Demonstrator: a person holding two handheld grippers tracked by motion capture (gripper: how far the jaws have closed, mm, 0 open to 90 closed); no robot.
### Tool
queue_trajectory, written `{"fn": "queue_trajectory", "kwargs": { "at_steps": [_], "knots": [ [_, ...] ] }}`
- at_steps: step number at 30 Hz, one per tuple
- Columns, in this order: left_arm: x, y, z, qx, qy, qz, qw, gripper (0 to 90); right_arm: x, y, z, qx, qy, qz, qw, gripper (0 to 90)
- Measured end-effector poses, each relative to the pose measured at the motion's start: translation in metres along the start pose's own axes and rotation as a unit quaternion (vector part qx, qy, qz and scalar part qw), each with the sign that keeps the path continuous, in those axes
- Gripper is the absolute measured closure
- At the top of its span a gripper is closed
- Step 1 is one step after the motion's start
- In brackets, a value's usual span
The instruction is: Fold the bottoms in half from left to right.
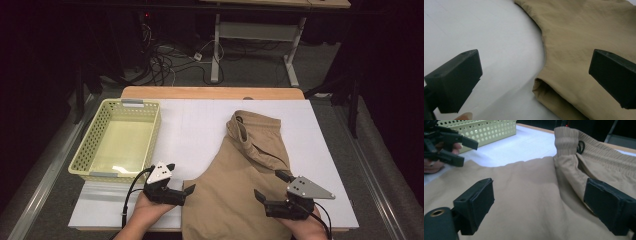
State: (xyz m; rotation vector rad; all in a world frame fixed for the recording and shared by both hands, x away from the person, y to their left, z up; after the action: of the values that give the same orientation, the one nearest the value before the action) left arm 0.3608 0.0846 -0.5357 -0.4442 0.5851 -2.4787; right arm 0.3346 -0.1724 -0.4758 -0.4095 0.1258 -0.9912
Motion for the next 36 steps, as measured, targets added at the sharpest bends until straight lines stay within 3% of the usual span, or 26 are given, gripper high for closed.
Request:
{"fn": "queue_trajectory", "kwargs": {
  "at_steps": [7, 18, 20, 27, 30, 32, 36],
  "knots": [
    [0.001, 0.0, 0.0, 0.002, 0.001, -0.006, 1.0, 0.0, 0.008, 0.013, 0.014, 0.006, 0.007, -0.023, 0.9997, 18.3],
    [0.003, 0.0, -0.001, -0.001, 0.002, -0.017, 0.9999, 0.0, 0.032, 0.053, 0.021, -0.033, -0.018, -0.048, 0.9981, 38.5],
    [0.002, 0.001, -0.001, -0.002, 0.0, -0.017, 0.9999, 0.0, 0.031, 0.063, 0.025, -0.038, -0.012, -0.042, 0.9983, 41.6],
    [0.003, 0.001, -0.001, -0.002, 0.0, -0.02, 0.9998, 0.0, 0.026, 0.099, 0.036, -0.064, -0.031, -0.046, 0.9964, 50.0],
    [0.003, 0.001, -0.001, -0.001, 0.003, -0.021, 0.9998, 0.0, 0.027, 0.109, 0.037, -0.074, -0.033, -0.05, 0.9955, 60.7],
    [0.004, 0.001, -0.001, -0.001, 0.006, -0.02, 0.9998, 0.0, 0.031, 0.112, 0.04, -0.074, -0.03, -0.059, 0.9951, 72.5],
    [0.005, 0.0, -0.001, 0.0, 0.008, -0.021, 0.9997, 0.0, 0.048, 0.108, 0.056, -0.055, -0.025, -0.081, 0.9949, 78.6]
  ]
}}
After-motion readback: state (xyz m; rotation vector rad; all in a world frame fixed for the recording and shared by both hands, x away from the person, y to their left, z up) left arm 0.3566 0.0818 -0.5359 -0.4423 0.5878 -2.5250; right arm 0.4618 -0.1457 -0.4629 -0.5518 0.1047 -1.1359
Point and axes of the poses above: each handheld gripper's, and its own axes: y roughly forward along the jaws, z roughly out of its top, x roughly to its right, the point moved 10 cm from there along y, roughly forward along the jaws, and after that the axes turned 8 degrees about -z, right-handed, at the moved point
